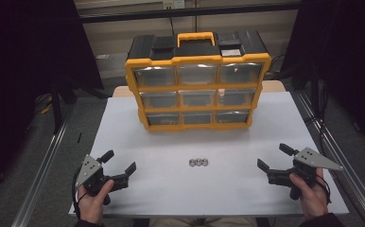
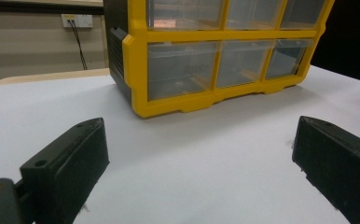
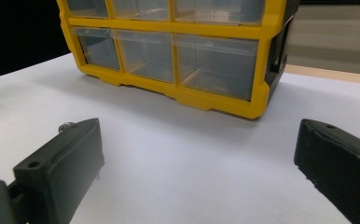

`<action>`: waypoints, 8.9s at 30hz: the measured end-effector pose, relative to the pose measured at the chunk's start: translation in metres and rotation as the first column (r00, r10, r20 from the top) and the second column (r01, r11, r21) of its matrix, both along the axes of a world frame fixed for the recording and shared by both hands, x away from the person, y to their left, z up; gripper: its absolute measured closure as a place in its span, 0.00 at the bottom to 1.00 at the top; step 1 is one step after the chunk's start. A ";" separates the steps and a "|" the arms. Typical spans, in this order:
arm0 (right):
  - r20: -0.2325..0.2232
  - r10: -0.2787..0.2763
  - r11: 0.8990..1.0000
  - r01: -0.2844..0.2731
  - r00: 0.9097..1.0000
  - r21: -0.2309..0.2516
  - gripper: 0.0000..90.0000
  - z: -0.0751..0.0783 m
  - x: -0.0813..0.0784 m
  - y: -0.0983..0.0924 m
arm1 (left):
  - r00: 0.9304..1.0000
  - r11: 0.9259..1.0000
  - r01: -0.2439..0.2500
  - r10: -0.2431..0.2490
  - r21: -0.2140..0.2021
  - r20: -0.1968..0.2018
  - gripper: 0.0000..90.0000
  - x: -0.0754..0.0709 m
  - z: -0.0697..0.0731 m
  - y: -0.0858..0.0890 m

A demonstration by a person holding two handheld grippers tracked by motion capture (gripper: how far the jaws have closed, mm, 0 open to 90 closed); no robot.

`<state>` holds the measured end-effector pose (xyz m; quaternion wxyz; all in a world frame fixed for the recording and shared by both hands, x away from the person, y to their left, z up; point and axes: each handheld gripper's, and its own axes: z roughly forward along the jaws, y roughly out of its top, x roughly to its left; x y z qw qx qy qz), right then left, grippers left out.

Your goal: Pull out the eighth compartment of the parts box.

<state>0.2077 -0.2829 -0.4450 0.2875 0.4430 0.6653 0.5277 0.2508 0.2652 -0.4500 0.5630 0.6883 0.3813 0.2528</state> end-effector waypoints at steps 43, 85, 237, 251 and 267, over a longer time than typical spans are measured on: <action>0.004 0.027 1.000 -0.027 1.000 0.003 0.01 0.000 0.004 0.004 | 0.994 0.996 0.091 -0.090 -0.006 0.053 0.03 0.052 0.022 -0.081; 0.014 0.029 1.000 -0.029 0.999 0.008 0.01 0.001 -0.002 0.003 | 0.930 0.945 0.153 -0.236 0.289 0.281 0.04 0.106 0.013 -0.168; 0.020 0.038 0.999 -0.038 0.999 0.013 0.02 -0.001 -0.007 0.001 | 0.592 0.325 -0.515 -0.534 0.793 0.603 0.87 0.105 -0.041 -0.221; 0.014 0.035 0.999 -0.035 0.999 0.032 0.01 -0.002 -0.004 -0.002 | 0.577 0.395 -0.474 -0.536 0.787 0.617 0.87 0.095 -0.044 -0.220; 0.034 0.036 0.999 -0.037 0.999 0.010 0.01 0.000 -0.006 0.003 | 0.572 0.420 -0.458 -0.535 0.783 0.622 0.87 0.079 -0.043 -0.216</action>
